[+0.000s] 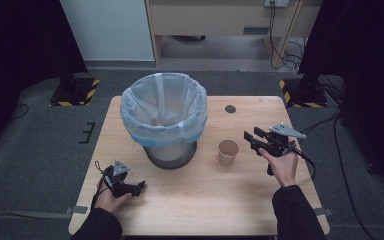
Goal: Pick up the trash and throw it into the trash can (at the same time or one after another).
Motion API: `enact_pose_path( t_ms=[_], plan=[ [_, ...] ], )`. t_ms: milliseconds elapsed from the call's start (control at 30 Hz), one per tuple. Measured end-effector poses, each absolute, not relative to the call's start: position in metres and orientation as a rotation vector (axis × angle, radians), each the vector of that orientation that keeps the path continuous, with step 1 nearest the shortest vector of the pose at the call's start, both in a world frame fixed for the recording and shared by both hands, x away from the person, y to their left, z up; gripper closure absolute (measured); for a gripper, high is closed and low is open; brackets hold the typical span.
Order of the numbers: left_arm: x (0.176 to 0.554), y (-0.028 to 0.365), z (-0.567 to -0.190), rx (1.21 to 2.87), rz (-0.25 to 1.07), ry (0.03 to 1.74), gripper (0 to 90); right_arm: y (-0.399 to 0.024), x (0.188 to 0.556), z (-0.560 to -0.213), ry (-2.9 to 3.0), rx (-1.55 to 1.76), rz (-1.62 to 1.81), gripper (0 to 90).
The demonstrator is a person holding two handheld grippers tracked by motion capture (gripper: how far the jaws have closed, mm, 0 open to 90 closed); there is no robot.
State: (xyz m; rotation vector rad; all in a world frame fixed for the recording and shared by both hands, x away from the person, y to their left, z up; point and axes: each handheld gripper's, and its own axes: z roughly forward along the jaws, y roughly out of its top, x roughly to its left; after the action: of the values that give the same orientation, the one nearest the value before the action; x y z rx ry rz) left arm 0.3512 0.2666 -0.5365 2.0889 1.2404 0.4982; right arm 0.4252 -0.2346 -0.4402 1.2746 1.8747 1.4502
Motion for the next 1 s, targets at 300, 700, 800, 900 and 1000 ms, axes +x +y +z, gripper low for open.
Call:
enact_pose_path(
  t_ms=[300,700,800,900,1000],
  plan=[
    [0.351,0.267,-0.536,2.090,0.498,1.240,0.0,-0.225,0.431,-0.464,1.966,1.293,1.387,51.6],
    [0.351,0.267,-0.536,2.090,0.498,1.239,0.0,-0.211,0.435,-0.484,2.083,1.316,1.334,57.2],
    [0.351,0.267,-0.536,2.090,0.498,1.239,0.0,-0.210,0.434,-0.486,2.106,1.324,1.321,59.8],
    [0.351,0.267,-0.536,2.090,0.498,1.239,0.0,-0.211,0.434,-0.488,2.125,1.329,1.309,63.8],
    [0.351,0.267,-0.536,2.090,0.498,1.239,0.0,-0.210,0.433,-0.490,2.160,1.328,1.275,68.2]
  ],
)
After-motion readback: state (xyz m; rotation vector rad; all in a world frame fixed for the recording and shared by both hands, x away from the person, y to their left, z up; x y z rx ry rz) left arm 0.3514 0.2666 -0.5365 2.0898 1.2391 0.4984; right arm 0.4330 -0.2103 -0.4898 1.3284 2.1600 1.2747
